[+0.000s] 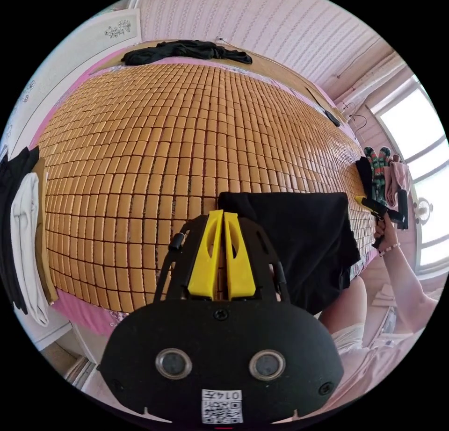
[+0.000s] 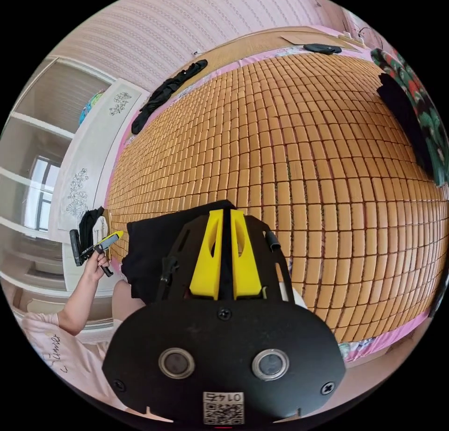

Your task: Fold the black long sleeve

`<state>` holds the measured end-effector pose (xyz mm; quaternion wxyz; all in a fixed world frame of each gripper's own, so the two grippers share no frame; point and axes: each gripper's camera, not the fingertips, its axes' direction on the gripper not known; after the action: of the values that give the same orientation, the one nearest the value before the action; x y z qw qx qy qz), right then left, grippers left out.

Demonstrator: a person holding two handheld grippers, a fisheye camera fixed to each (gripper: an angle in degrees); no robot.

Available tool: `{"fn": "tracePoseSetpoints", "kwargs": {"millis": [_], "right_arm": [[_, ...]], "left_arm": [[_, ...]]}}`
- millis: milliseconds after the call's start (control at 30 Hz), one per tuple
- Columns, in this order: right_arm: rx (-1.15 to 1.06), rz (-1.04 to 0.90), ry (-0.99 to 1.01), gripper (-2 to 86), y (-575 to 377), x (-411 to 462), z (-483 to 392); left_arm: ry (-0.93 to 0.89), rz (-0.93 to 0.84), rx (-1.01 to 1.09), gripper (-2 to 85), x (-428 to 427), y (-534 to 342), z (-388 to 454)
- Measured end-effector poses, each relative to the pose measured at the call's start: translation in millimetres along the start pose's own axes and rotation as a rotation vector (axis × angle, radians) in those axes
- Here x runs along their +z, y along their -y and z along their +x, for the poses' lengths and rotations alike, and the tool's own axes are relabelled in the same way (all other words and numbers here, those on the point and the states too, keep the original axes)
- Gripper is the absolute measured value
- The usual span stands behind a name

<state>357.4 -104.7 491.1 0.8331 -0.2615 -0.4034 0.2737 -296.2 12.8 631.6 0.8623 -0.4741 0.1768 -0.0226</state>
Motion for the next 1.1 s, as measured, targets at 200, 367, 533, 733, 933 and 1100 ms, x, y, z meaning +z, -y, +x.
{"fn": "tracePoseSetpoints", "kwargs": {"millis": [200, 367, 533, 733, 933, 1100], "right_arm": [[-0.123, -0.127, 0.010, 2.1, -52.5, 44.0, -33.2], [-0.228, -0.194, -0.118, 1.3, -81.3, 87.3, -71.9], [-0.346, -0.221, -0.298, 0.0, -91.7, 121.6, -97.7], [-0.310, -0.279, -0.192, -0.8, -76.7, 160.3, -88.6], [-0.277, -0.327, -0.161, -0.6, -63.3, 167.5, -89.3], [-0.413, -0.094, -0.229, -0.4, -68.6, 148.8, -146.3]], "left_arm": [[-0.081, -0.010, 0.035, 7.2, 18.1, -4.1, 12.4], [-0.072, -0.157, 0.081, 3.7, 48.9, 18.8, 27.3], [-0.053, -0.038, 0.101, 3.0, 25.4, 23.4, 28.8], [-0.004, -0.084, 0.090, 3.6, 66.8, 29.1, 24.7], [0.028, 0.035, 0.080, 5.6, 32.2, -1.6, 30.1], [0.161, 0.144, 0.295, 3.5, -6.0, -69.5, 75.1]]}}
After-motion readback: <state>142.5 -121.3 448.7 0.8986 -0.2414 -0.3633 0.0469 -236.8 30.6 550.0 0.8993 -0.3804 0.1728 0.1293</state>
